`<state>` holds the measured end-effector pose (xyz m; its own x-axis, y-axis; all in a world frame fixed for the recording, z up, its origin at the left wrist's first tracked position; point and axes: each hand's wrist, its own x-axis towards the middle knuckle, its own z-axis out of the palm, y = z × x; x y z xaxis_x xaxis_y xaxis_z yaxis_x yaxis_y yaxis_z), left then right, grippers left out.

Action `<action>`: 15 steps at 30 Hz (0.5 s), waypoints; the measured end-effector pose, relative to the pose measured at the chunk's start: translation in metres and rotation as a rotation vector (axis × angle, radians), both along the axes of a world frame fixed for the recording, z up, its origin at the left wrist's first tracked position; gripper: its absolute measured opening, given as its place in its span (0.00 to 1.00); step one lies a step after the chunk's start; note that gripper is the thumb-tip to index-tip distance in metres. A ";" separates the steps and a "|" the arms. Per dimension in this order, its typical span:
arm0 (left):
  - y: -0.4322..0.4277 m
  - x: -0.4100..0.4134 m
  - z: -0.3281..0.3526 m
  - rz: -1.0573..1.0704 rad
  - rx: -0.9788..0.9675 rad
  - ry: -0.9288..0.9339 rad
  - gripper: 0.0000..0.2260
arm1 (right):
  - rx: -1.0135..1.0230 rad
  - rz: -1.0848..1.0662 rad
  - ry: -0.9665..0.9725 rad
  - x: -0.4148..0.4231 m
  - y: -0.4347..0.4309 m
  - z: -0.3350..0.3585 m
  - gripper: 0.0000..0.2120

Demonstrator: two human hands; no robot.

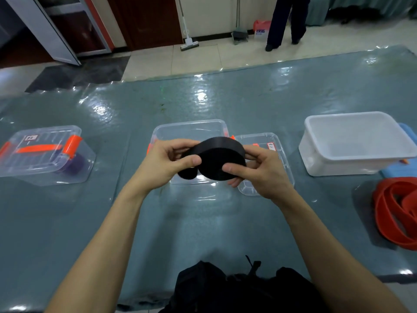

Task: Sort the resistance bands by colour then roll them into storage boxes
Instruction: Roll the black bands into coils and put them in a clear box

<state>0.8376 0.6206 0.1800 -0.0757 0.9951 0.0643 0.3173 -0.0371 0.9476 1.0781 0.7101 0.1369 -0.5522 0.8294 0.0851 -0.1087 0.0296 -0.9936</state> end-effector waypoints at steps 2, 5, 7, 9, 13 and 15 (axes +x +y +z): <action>0.000 0.020 -0.005 0.079 0.073 0.015 0.10 | -0.092 -0.051 0.079 -0.004 -0.003 0.002 0.13; 0.002 0.046 -0.012 0.177 0.129 0.050 0.10 | -0.243 -0.079 0.174 -0.015 -0.011 -0.002 0.17; 0.005 0.048 -0.020 0.185 0.107 0.076 0.12 | -0.312 -0.080 0.200 -0.019 -0.015 -0.009 0.20; 0.006 0.041 -0.025 0.180 0.078 0.141 0.14 | -0.327 -0.036 0.183 -0.018 -0.016 -0.013 0.22; 0.006 0.026 -0.026 0.055 -0.022 0.293 0.14 | -0.086 0.029 -0.096 -0.006 -0.005 -0.006 0.21; 0.008 0.024 -0.027 -0.025 -0.053 0.449 0.15 | 0.006 0.020 -0.187 -0.002 0.003 -0.004 0.18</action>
<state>0.8615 0.6282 0.1530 -0.0281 0.9990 0.0340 0.6973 -0.0048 0.7167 1.0761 0.7134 0.1327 -0.5751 0.8179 -0.0158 0.0773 0.0352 -0.9964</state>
